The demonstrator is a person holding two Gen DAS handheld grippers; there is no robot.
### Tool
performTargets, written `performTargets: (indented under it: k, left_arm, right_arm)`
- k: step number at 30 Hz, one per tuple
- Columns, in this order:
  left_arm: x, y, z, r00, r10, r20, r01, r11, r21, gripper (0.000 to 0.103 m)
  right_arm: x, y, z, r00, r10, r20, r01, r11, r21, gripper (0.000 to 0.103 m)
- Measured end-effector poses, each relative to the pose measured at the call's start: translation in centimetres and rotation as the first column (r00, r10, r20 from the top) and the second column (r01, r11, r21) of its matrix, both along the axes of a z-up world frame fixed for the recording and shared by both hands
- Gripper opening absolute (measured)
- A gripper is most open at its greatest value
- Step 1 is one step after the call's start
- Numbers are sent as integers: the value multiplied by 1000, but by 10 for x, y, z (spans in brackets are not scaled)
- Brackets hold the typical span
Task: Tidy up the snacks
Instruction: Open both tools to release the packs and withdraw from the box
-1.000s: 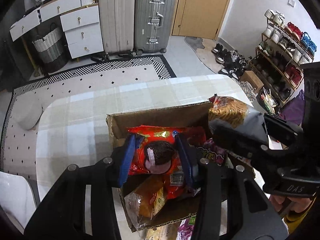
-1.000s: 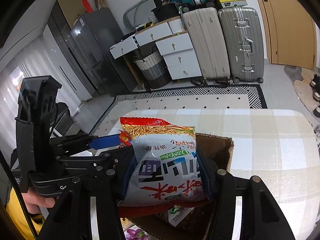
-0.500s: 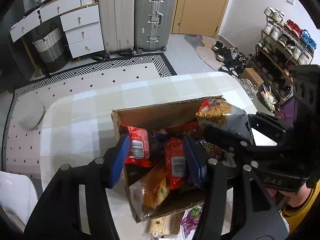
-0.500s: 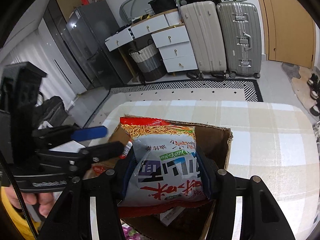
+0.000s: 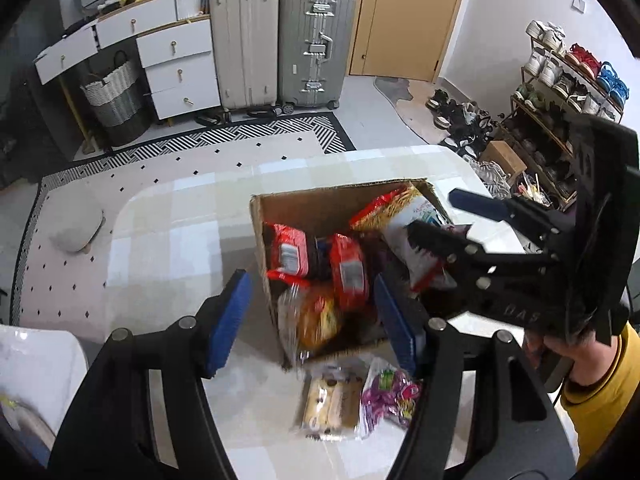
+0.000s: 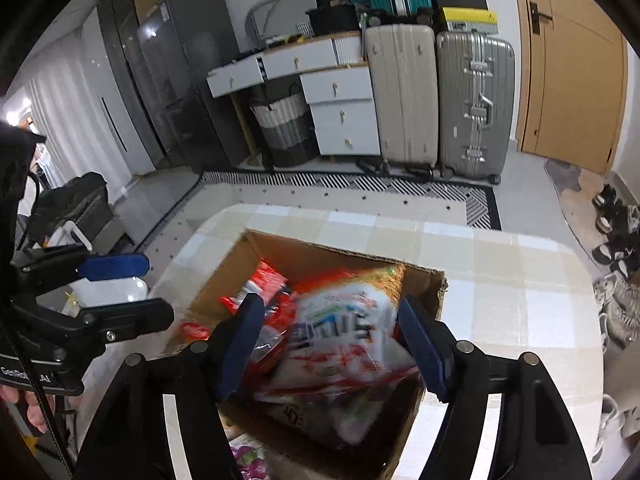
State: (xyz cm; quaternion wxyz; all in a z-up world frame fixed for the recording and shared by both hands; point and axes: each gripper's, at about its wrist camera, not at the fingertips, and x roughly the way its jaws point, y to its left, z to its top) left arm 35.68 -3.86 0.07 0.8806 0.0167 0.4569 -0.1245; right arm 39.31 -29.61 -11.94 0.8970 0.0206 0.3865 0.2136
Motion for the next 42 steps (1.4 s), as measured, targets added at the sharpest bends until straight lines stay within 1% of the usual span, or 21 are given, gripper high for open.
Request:
performTargets:
  k: [1,3,6,7,8,10,12,16,18,21,23,25,26,27,29,31,34,36,41,42]
  left_arm:
    - [-7,2,3,1000,4,4,-4,1000,0,64]
    - [-24,6,10,1000,12,18,-12,1000,-3,70]
    - [-50,10,19,999,25,38,-24,1000,-19,73]
    - [-59,12,21,999,29,44,-28,999,-28,73]
    - [-66,13,24,998,32,47,-30,999,-35,74]
    - [-86,15,29,997,48,62,-45,998,-43,75]
    - [-111,15,35,993,64,103,-60,997,-46,79]
    - [-162,11,51,973,114,203,-115,993,-10,80]
    - [-191,9,58,959,129,252,-127,992,-23,81]
    - [-230,8,64,940,157,301,-153,988,-38,85]
    - [-254,9,68,929,172,328,-165,985,-51,87]
    - [-278,10,71,915,192,355,-178,981,-72,92]
    - [-289,11,71,912,195,362,-177,981,-83,100]
    - [-301,13,72,908,199,368,-173,980,-102,102]
    - [-319,16,72,907,206,368,-174,978,-118,102]
    - [-339,20,70,897,226,381,-192,973,-125,102]
    - [-367,26,65,883,250,397,-215,968,-132,102]
    - [-385,30,60,877,261,404,-228,965,-129,102]
    - [-415,34,43,870,261,419,-246,965,-92,102]
    - [-416,35,40,872,261,414,-244,965,-94,102]
  right_arm:
    - [-6,-2,6,1000,-9,13,9,1000,-1,72]
    - [-16,-6,14,1000,-6,20,6,1000,20,72]
    - [-40,-14,33,999,-16,50,13,999,52,72]
    - [-50,-16,40,998,-17,67,13,998,65,74]
    - [-63,-20,48,996,-15,87,8,997,82,80]
    - [-87,-25,60,993,-24,120,11,994,106,85]
    - [-112,-29,71,989,-19,148,-1,991,130,85]
    - [-165,-35,92,979,-11,201,-25,984,176,85]
    - [-197,-40,101,969,5,246,-57,977,205,85]
    - [-243,-47,109,952,-22,307,-49,974,222,86]
    - [-272,-53,113,946,-44,321,-43,965,259,93]
    - [-300,-59,114,938,-67,341,-45,950,308,94]
    - [-312,-61,114,933,-76,351,-44,946,323,94]
    - [-320,-62,115,931,-84,355,-39,944,327,94]
    - [-340,-65,115,926,-93,367,-39,941,337,97]
    - [-357,-68,112,925,-108,365,-34,932,361,100]
    - [-380,-69,105,926,-105,364,-43,926,376,101]
    - [-392,-67,99,925,-96,367,-49,929,368,101]
    - [-417,-60,79,921,-94,379,-54,931,362,102]
    - [-417,-59,75,919,-92,382,-54,934,354,102]
